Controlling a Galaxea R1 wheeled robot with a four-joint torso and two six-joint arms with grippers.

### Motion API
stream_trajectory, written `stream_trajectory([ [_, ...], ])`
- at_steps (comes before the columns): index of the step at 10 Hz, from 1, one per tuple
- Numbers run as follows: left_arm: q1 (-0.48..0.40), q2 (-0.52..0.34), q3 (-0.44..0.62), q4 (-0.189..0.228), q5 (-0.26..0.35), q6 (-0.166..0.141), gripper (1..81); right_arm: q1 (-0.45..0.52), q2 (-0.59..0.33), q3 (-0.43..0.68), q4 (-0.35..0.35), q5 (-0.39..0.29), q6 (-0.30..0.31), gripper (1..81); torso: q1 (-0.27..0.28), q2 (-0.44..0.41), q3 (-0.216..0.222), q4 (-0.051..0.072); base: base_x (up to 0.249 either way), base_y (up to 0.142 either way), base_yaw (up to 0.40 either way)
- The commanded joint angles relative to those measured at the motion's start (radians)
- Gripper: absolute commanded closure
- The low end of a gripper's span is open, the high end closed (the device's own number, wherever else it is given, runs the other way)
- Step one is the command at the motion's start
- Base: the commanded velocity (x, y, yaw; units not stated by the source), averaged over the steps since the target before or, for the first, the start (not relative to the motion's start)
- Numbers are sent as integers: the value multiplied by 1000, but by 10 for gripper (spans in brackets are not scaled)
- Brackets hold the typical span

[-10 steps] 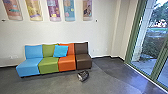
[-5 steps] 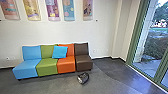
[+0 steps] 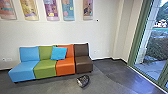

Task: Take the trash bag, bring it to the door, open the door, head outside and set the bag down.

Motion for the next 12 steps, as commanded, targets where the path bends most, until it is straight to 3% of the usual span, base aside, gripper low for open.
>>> stream_trajectory([
  [1, -46, -5, 12, 8, 47, 3, 10, 38, -3, 15, -4, -58, -3, 10, 1, 0, 0, 0, 201, 0, 0],
  [12, -46, -8, 10, 5, 47, 3, 10, 40, 1, 12, -4, -58, -5, 10, 1, 0, 0, 0, 198, 0, 0],
])
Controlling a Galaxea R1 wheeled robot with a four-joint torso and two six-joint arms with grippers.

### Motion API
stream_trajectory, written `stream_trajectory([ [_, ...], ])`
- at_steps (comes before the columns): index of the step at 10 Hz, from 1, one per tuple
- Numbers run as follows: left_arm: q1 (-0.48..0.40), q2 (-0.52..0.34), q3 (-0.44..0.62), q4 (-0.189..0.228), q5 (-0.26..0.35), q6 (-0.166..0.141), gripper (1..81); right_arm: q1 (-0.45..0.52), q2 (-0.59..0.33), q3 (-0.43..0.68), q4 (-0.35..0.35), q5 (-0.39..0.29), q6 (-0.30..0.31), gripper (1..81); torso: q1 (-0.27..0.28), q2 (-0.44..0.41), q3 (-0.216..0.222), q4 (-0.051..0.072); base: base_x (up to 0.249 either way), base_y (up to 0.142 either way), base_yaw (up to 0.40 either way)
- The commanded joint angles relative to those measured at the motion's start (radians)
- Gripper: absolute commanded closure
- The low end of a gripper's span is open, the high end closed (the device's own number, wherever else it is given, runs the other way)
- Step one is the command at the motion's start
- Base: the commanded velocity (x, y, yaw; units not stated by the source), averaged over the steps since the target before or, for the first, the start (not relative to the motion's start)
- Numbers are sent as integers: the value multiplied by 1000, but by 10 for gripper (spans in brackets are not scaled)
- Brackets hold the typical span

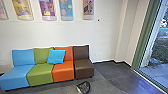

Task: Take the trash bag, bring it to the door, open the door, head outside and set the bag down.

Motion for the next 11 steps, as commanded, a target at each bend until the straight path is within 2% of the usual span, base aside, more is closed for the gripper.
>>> stream_trajectory([
  [1, -46, -8, 10, 5, 47, 3, 10, 40, -1, 12, -4, -58, -5, 10, 1, 0, 0, 0, 194, 0, 0],
  [9, -44, -5, 10, 8, 47, 3, 10, 44, -1, 9, -6, -58, -5, 10, 1, 0, 0, 0, 194, 0, 0],
  [11, -46, -2, 10, 11, 47, 3, 10, 43, 1, 9, -4, -58, -5, 10, 1, 0, 0, 0, 193, -99, 0],
])
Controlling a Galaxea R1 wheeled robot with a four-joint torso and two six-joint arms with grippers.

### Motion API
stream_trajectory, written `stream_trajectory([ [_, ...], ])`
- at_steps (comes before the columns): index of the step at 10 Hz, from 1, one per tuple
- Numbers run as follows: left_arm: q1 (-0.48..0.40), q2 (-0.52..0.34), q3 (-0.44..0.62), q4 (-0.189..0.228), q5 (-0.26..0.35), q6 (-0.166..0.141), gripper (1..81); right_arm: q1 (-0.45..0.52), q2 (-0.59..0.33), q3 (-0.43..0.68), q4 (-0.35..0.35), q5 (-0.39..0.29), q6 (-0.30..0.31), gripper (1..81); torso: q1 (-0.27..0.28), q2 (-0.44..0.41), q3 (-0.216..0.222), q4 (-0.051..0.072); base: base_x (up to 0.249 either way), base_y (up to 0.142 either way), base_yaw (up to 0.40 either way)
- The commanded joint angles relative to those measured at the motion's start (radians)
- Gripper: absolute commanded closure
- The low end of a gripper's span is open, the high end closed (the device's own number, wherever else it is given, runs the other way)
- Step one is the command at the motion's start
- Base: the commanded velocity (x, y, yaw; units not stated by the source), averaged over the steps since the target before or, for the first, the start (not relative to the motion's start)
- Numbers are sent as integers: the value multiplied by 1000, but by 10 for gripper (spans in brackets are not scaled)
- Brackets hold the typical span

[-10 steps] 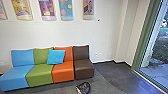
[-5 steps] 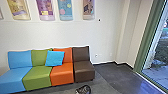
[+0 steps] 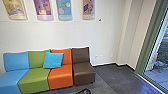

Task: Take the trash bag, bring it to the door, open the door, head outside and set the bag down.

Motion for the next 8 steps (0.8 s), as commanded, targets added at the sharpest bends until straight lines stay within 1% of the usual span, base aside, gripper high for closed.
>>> stream_trajectory([
  [1, -49, -1, 11, 11, 47, 3, 10, 43, -9, 7, -4, -58, -5, 10, 1, 0, 0, 0, 193, -103, 0],
  [4, -49, -4, 11, 8, 47, 3, 10, 45, -9, 7, -4, -58, -5, 10, 1, 0, 0, 0, 194, -102, 0],
  [6, -47, -4, 11, 6, 47, 3, 10, 46, -9, 7, -4, -58, -5, 10, 1, 0, 0, 0, 191, -80, 0],
  [8, -47, -6, 11, 5, 47, 3, 10, 43, -9, 7, -6, -58, -5, 10, 1, 0, 0, 0, 191, 0, 0],
])
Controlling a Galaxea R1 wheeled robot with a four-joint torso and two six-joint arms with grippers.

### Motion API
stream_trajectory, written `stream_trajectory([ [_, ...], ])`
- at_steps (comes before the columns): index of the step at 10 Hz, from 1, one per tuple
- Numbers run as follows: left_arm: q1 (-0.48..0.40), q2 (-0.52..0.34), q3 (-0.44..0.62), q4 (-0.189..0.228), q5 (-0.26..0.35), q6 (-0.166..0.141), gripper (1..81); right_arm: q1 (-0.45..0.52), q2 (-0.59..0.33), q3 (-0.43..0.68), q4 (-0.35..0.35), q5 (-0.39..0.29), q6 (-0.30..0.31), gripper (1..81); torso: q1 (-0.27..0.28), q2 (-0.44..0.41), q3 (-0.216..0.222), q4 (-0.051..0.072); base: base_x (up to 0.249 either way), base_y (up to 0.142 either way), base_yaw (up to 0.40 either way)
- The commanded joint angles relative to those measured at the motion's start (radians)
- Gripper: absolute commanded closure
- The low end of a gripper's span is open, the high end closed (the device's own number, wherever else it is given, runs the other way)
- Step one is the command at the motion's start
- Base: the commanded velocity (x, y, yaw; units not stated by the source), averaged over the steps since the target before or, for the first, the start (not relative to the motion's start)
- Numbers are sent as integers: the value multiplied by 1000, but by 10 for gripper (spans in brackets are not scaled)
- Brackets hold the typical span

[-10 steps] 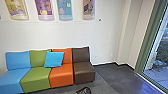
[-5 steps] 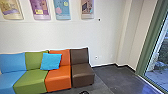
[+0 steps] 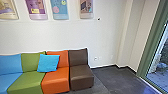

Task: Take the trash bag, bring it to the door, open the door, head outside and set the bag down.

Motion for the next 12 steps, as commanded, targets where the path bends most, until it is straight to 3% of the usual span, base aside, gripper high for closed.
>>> stream_trajectory([
  [1, -46, -9, 11, 5, 48, 3, 10, 40, 0, 12, -6, -58, -5, 10, 0, 0, 0, 0, 191, 0, 0],
  [9, -46, -6, 11, 11, 48, 3, 10, 45, 1, 12, -3, -58, -3, 10, 0, 0, 0, 0, 187, 0, 0],
  [12, -44, -11, 18, 2, 48, 2, 10, 46, -6, 29, 9, -58, -2, 10, 2, 1, 0, 0, 25, 0, 0],
])
